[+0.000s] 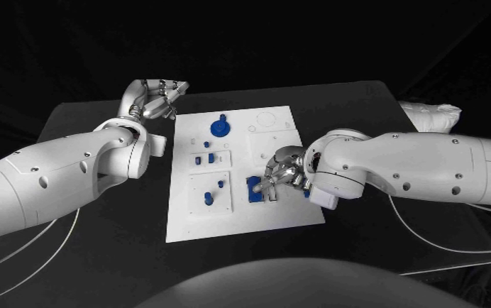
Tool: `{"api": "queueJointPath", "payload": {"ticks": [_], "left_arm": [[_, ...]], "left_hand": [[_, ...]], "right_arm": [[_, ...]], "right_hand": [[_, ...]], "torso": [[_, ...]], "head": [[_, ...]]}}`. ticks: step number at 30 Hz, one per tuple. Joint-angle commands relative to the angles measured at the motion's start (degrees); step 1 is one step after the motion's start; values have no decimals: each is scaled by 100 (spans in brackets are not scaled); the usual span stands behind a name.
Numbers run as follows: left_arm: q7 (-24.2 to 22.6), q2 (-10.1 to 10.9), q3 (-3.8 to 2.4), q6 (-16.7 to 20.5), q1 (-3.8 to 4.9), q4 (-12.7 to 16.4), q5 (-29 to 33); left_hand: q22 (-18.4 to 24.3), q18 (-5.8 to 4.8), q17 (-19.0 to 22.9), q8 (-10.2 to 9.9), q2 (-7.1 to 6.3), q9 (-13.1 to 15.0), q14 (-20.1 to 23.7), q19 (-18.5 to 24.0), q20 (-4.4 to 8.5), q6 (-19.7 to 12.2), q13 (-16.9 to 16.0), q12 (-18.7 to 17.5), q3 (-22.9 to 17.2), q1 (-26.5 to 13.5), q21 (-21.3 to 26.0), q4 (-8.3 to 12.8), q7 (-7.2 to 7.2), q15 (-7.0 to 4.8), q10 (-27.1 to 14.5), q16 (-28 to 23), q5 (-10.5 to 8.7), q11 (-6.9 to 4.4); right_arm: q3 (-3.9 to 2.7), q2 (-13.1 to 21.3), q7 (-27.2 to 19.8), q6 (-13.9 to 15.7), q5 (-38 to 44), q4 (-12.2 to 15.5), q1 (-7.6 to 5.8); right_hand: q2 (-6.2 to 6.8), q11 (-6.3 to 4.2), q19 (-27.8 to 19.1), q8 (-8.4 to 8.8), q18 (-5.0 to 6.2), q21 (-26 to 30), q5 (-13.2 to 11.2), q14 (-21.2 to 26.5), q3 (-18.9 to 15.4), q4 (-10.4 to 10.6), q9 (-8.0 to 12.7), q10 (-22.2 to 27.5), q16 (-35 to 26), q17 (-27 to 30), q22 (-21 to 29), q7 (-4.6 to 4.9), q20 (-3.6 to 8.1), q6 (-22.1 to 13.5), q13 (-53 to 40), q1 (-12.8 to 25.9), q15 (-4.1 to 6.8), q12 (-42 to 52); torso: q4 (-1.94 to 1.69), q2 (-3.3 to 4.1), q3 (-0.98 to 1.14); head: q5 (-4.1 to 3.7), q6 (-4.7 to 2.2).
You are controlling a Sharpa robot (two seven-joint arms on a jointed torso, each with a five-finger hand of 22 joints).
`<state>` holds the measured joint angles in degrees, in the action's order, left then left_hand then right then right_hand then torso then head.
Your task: Assemble the parts on the task board
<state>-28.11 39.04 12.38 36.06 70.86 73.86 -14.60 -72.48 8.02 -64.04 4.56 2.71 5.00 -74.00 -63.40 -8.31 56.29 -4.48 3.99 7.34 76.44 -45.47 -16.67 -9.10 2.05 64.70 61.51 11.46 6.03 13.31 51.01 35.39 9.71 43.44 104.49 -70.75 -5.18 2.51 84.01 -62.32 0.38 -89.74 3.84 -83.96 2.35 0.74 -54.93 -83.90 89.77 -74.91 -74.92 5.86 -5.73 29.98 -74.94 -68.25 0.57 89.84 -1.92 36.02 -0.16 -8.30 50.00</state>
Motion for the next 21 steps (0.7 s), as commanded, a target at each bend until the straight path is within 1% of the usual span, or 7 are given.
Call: {"api": "queueJointPath", "payload": {"ticks": [1, 11, 16, 21], "left_arm": [[-31, -13, -4, -77, 4, 10, -28], [-29, -16, -4, -77, 4, 6, -28], [-30, -20, -4, -78, 4, 10, -28], [-28, -8, -4, -73, 4, 19, -28]], "left_hand": [[-5, 17, 6, 16, 51, 8, -27, -56, -2, -17, -9, 22, 39, 24, 34, -2, 12, -3, -3, -14, 28, -23], [-5, 17, 6, 16, 51, 8, -27, -56, -2, -17, -9, 22, 39, 24, 34, -2, 12, -3, -3, -14, 28, -23], [-5, 17, 6, 16, 51, 8, -27, -56, -2, -17, -9, 22, 39, 24, 34, -2, 12, -3, -3, -14, 28, -23], [-5, 17, 6, 16, 51, 8, -27, -56, -2, -17, -9, 22, 39, 24, 34, -2, 12, -3, -3, -14, 28, -23]], "right_arm": [[23, -2, 102, -103, 33, -9, 28], [22, 31, -3, 63, -45, 10, 28], [22, 96, -176, 175, -47, 81, 28], [22, 213, -386, 284, -41, 228, 28]], "right_hand": [[-77, -50, 599, 18, -38, -26, 17, -604, -8, 48, -14, -610, 23, -1509, -1508, -21, 34, -18, -1506, 7, 50, 16], [-122, -54, 599, 60, -38, -26, 32, -604, -12, 102, -46, -610, 23, -1509, -1508, -24, 41, -38, -1506, 54, 56, 16], [-150, -58, 599, 69, -38, -26, 41, -604, -14, 135, -69, -610, 23, -1509, -1508, -30, 45, -20, -1506, 78, 59, 16], [-140, -64, 599, 80, -38, -26, 36, -604, -44, 177, -100, -610, 23, -1509, -1508, -35, 50, 6, -1506, 124, 64, 16]], "torso": [[0, -1, 0], [-5, 0, 0], [-11, 0, -1], [-3, 5, 2]], "head": [[5, 0], [-3, 0], [20, 0], [53, 0]]}}
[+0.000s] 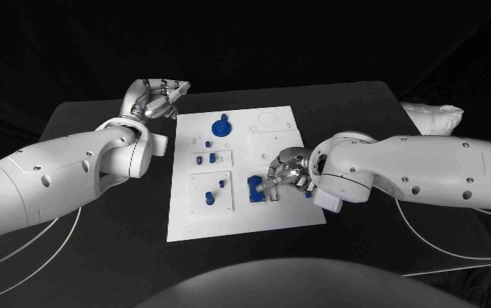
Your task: Assemble the parts on the task board
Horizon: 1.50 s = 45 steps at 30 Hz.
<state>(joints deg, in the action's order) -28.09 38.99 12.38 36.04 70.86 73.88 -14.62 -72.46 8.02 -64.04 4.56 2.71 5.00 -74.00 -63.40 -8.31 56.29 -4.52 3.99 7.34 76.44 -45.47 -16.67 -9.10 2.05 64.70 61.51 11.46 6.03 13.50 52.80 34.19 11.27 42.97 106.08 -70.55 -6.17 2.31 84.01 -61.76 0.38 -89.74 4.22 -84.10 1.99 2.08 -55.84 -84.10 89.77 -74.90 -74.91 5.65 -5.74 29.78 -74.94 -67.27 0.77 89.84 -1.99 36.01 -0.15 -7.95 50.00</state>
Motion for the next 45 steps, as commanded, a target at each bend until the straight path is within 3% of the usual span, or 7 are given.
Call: {"api": "queueJointPath", "payload": {"ticks": [1, 12, 21, 29, 45], "left_arm": [[-29, -1, -4, -68, 4, 17, -26], [-28, -10, -5, -77, 4, 22, -26], [-32, -10, -5, -79, 4, 16, -26], [-30, -22, -5, -92, 4, 8, -26], [-30, -25, -5, -105, 4, -7, -26]], "left_hand": [[-7, 16, 6, 16, 51, 9, -27, -56, -2, -17, -5, 22, 39, 24, 33, -2, 12, -3, -3, -14, 28, -23], [-7, 16, 6, 16, 51, 9, -27, -56, -2, -17, -5, 22, 39, 24, 33, -2, 12, -3, -3, -14, 28, -23], [-7, 16, 6, 16, 51, 9, -27, -56, -2, -17, -5, 22, 39, 24, 33, -2, 12, -3, -3, -14, 28, -23], [-7, 16, 6, 16, 51, 9, -27, -56, -2, -17, -5, 22, 39, 24, 33, -2, 12, -3, -3, -14, 28, -23], [-7, 16, 6, 16, 51, 9, -27, -56, -2, -17, -5, 22, 39, 24, 33, -2, 12, -3, -3, -14, 28, -23]], "right_arm": [[3, 55, -310, 151, 11, 101, 7], [3, 194, -518, 185, 38, 363, 8], [3, 243, -376, 122, 65, 423, 23], [3, 215, -88, -14, 129, 380, 50], [3, 6, 13, -80, 194, 117, 66]], "right_hand": [[-41, -45, 599, 25, -38, -26, -2, -590, -13, 51, -14, -590, 23, -1510, -1509, -16, 52, 31, -1506, 32, 45, 16], [-61, -62, 599, 40, -38, -26, -3, -590, -55, 144, -75, -590, 23, -1510, -1509, -35, 63, 102, -1506, 111, 59, 16], [-78, -74, 599, 57, -38, -26, 7, -590, -49, 152, -104, -590, 23, -1510, -1509, -50, 71, 121, -1506, 91, 67, 16], [-96, -120, 599, 141, -38, -26, 47, -590, 108, -88, -195, -590, 23, -1510, -1509, -98, 112, 198, -1506, -305, 111, 16], [-122, -123, 599, 160, -38, -26, 43, -590, 114, -69, -205, -590, 23, -1510, -1509, -100, 117, 232, -1506, -297, 115, 16]], "torso": [[6, 3, 1], [4, 2, -2], [3, -3, -3], [7, -4, -5], [-1, -1, -3]], "head": [[24, 0], [31, 0], [21, 0], [11, 0], [-13, 0]]}}
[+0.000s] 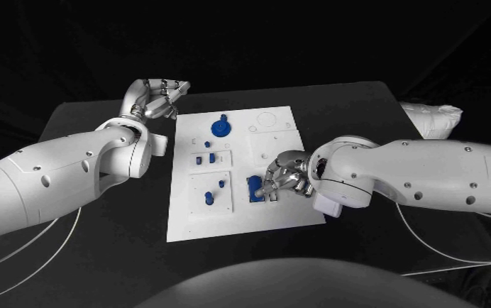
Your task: Assemble the parts on the task board
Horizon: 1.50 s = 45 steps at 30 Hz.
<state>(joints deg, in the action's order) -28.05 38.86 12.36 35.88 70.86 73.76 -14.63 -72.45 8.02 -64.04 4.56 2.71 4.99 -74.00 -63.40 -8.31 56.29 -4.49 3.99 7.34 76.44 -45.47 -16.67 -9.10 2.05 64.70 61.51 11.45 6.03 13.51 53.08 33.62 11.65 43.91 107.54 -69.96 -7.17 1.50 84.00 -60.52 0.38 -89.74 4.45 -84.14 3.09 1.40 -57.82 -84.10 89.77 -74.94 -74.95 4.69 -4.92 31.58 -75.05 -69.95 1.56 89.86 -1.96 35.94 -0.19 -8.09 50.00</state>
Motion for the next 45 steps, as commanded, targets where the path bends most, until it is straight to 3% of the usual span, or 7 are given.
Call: {"api": "queueJointPath", "payload": {"ticks": [1, 18, 25, 28, 31, 35, 45], "left_arm": [[-34, -12, -3, -88, 4, 5, -25], [-30, -10, -3, -85, 4, 2, -25], [-28, -1, -3, -76, 4, 1, -25], [-26, -6, -3, -78, 4, -4, -25], [-26, -17, -3, -79, 4, -12, -25], [-25, -35, -3, -79, 4, -25, -25], [-21, -66, -3, -66, 4, -46, -25]], "left_hand": [[-8, 17, 6, 16, 51, 10, -27, -56, -2, -17, -8, 22, 39, 24, 34, -2, 12, -3, -3, -14, 28, -23], [-8, 17, 6, 16, 51, 10, -27, -56, -2, -17, -8, 22, 39, 24, 34, -2, 12, -3, -3, -14, 28, -23], [-8, 17, 6, 16, 51, 10, -27, -56, -2, -17, -8, 22, 39, 24, 34, -2, 12, -3, -3, -14, 28, -23], [-8, 17, 6, 16, 51, 10, -27, -56, -2, -17, -8, 22, 39, 24, 34, -2, 12, -3, -3, -14, 28, -23], [-8, 17, 6, 16, 51, 10, -27, -56, -2, -17, -8, 22, 39, 24, 34, -2, 12, -3, -3, -14, 28, -23], [-8, 17, 6, 16, 51, 10, -27, -56, -2, -17, -8, 22, 39, 24, 34, -2, 12, -3, -3, -14, 28, -23], [-8, 17, 6, 16, 51, 10, -27, -56, -2, -17, -8, 22, 39, 24, 34, -2, 12, -3, -3, -14, 28, -23]], "right_arm": [[2, -29, 73, -118, 103, -39, 8], [2, -89, 117, -189, 149, -156, 10], [2, 89, -634, 280, -74, -25, 8], [2, 261, -1099, 558, -174, 102, -58], [2, 480, -1317, 641, -223, 231, -221], [2, 756, -1218, 523, -160, 341, -398], [5, 1498, -230, -161, 534, 460, -473]], "right_hand": [[-25, -42, 600, 38, -38, -26, 21, -586, 5, 1, -7, -590, 23, -1506, -1505, -3, 35, 54, -1495, -27, 36, 14], [-49, -49, 600, 73, -38, -26, 41, -586, 31, -4, -15, -590, 23, -1506, -1505, -12, 41, 69, -1495, -54, 41, 14], [26, -40, 600, 176, -38, -26, 46, -586, -66, 108, -46, -590, 23, -1506, -1505, 4, 45, 58, -1495, 85, 40, 14], [27, -4, 600, 585, -38, -26, 160, -586, -91, 208, 139, -590, 23, -1506, -1505, 53, 26, -38, -1495, 140, 17, 14], [37, 255, 600, 1920, -38, -26, 260, -586, -65, 314, 1126, -590, 23, -1506, -1505, 310, -150, 80, -1495, 105, -233, 14], [102, 452, 600, 2786, -38, -26, 240, -586, -137, 420, 1861, -590, 23, -1506, -1505, 535, -301, 86, -1495, 183, -382, 14], [194, 499, 600, 3442, -38, -26, 320, -586, -285, 539, 2598, -590, 23, -1506, -1505, 595, -430, 543, -1495, 387, -451, 14]], "torso": [[-4, 7, 1], [0, 8, 5], [1, 9, 3], [5, 8, 4], [-5, 2, -4], [-6, -5, -12], [1, 5, 5]], "head": [[3, 0], [11, 0], [21, 0], [3, 0], [-58, 0], [-147, 0], [-305, 0]]}}
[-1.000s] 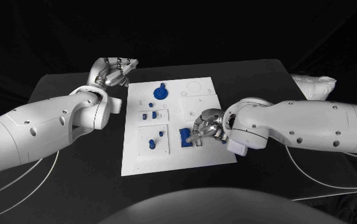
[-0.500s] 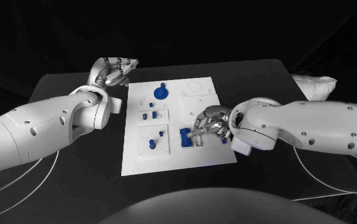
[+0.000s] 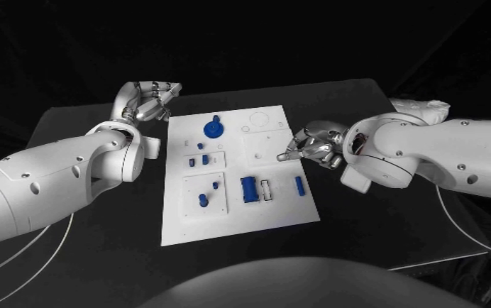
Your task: Assemble the parts on the task board
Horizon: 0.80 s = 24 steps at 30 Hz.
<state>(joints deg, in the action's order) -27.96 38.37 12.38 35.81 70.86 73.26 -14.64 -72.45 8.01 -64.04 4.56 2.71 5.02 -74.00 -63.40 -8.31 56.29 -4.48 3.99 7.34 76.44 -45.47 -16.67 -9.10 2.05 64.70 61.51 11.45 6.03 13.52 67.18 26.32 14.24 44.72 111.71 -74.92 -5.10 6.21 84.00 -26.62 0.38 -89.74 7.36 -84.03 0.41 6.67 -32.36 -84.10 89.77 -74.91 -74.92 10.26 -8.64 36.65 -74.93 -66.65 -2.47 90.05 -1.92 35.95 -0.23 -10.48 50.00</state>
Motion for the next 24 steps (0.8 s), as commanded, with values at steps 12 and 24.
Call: {"api": "queueJointPath", "payload": {"ticks": [12, 24], "left_arm": [[-32, -31, -4, -54, 4, -13, -24], [-35, -1, -4, -47, 4, -1, -25]], "left_hand": [[-9, 17, 6, 16, 51, 7, -27, -56, -2, -17, -9, 22, 39, 24, 34, -2, 12, -3, -3, -14, 28, -23], [-9, 17, 6, 16, 51, 7, -27, -56, -2, -17, -9, 22, 39, 24, 34, -2, 12, -3, -3, -14, 28, -23]], "right_arm": [[5, 455, 1208, -754, 1175, 179, 169], [5, 193, 1454, -822, 1435, 56, 385]], "right_hand": [[15, 7, 600, 542, -38, -26, 210, -597, -23, -11, 531, -590, 23, -1509, -1508, -4, -57, 587, -1507, 188, -36, -5], [97, -115, 600, 582, -38, -26, 898, -597, -38, 61, 465, -590, 23, -1509, -1508, -127, 62, 913, -1507, 539, 86, -5]], "torso": [[-1, 0, 4], [0, 8, 10]], "head": [[-321, 0], [-306, 0]]}}
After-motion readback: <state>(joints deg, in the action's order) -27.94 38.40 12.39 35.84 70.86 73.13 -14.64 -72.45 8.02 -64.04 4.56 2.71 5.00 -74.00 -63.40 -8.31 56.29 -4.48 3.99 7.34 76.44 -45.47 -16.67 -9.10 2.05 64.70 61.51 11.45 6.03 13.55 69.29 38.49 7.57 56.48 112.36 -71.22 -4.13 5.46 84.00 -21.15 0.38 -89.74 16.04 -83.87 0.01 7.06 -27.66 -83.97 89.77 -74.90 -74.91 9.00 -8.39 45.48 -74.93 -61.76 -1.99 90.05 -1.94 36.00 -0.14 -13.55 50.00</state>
